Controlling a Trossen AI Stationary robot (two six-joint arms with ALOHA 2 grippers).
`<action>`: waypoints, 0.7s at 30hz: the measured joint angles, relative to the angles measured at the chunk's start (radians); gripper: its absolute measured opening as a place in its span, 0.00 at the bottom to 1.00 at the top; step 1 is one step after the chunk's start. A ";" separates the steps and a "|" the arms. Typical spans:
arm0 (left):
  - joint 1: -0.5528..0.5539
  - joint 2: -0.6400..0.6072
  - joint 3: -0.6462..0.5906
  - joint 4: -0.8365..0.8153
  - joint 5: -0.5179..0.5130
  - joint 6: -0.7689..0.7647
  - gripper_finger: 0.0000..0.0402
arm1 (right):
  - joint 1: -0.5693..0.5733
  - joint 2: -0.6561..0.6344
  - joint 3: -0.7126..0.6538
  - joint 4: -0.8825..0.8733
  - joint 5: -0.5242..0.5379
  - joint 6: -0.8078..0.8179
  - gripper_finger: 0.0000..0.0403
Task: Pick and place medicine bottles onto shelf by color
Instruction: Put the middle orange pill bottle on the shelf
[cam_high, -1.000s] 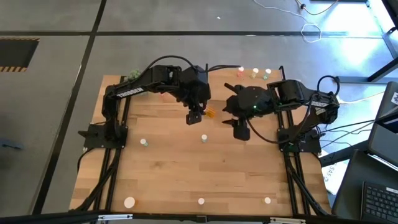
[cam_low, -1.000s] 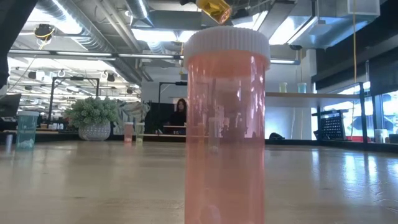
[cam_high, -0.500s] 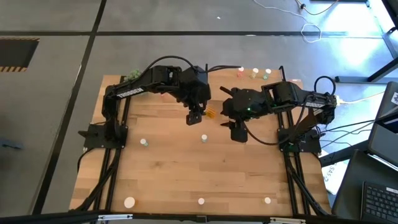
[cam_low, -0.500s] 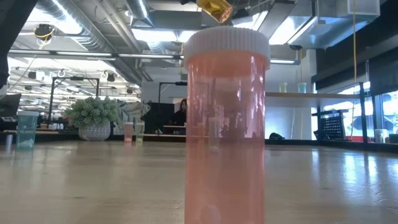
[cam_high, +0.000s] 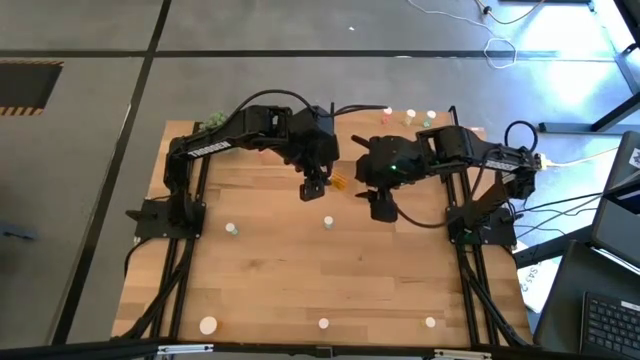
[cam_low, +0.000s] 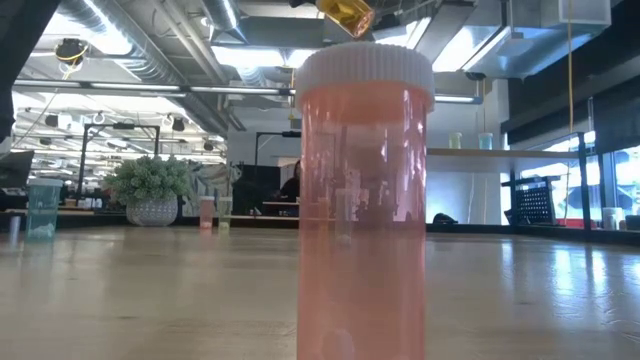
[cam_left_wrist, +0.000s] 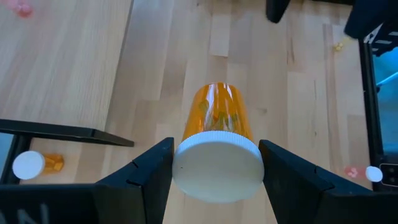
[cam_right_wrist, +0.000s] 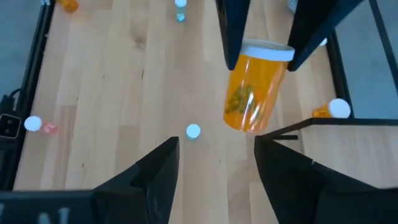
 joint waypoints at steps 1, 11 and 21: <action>0.000 0.000 0.000 0.000 0.000 -0.004 0.52 | 0.000 0.000 0.000 0.000 -0.001 -0.003 0.51; 0.000 0.000 0.000 0.000 0.000 -0.017 0.52 | -0.017 0.008 0.000 0.002 -0.003 -0.003 0.46; 0.000 0.000 0.000 0.001 0.000 -0.017 0.52 | -0.035 0.030 0.000 0.014 -0.003 0.002 0.59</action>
